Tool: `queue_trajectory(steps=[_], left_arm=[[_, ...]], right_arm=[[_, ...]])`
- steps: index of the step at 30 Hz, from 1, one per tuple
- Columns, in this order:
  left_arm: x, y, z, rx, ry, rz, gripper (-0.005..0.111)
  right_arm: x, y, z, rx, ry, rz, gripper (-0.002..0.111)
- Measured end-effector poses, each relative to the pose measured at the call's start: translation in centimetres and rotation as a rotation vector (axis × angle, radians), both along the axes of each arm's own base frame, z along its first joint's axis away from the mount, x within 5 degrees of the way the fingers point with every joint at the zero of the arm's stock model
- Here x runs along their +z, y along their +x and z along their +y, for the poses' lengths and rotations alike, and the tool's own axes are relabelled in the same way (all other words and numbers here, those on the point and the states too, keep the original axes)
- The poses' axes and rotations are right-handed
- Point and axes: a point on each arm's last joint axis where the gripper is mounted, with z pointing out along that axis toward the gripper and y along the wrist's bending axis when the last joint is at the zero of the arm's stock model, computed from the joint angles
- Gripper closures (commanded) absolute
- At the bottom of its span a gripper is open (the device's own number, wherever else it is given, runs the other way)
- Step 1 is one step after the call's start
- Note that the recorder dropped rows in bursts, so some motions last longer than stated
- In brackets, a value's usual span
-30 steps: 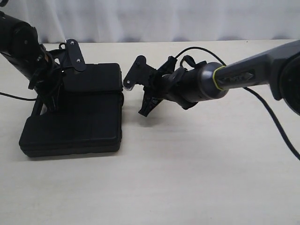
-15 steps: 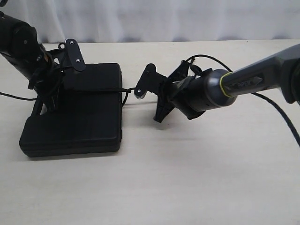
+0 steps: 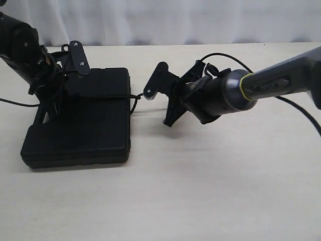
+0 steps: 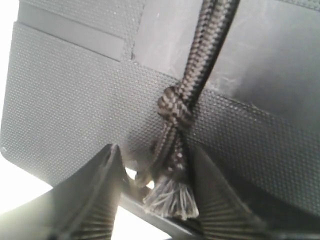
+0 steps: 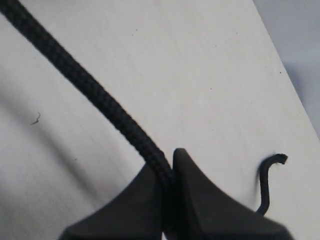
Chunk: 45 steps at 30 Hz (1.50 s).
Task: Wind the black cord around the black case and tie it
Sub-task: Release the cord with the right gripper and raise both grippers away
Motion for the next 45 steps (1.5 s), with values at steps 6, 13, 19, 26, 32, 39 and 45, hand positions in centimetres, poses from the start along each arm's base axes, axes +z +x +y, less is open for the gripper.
queue_trajectory(steps=[6, 13, 19, 26, 32, 39, 45], left_arm=[[0.1, 0.0, 0.0, 0.0, -0.001, -0.002, 0.062], [0.1, -0.1, 0.0, 0.007, -0.006, 0.003, 0.062], [1.7, -0.9, 0.0, 0.061, -0.05, 0.013, 0.062], [4.0, -1.3, 0.1, 0.103, -0.092, -0.056, 0.062], [4.2, -0.8, 2.3, 0.222, -0.123, -0.071, 0.062], [4.3, -0.3, 4.2, 0.345, -0.201, -0.092, 0.062], [2.7, 0.1, 4.2, 0.387, -0.231, -0.044, 0.062]], right_arm=[[0.1, 0.0, 0.0, -0.008, 0.007, 0.002, 0.104], [0.1, 0.0, 0.0, -0.007, 0.006, 0.001, 0.104], [0.1, 0.0, 0.0, -0.013, 0.01, 0.004, 0.104], [3.3, -0.2, -0.3, -0.093, 0.111, -0.03, 0.104], [5.9, -0.7, -0.6, -0.135, 0.198, -0.041, 0.104], [8.4, -1.7, -0.2, -0.098, 0.32, -0.013, 0.104], [10.2, -2.6, 0.6, -0.034, 0.442, 0.034, 0.104]])
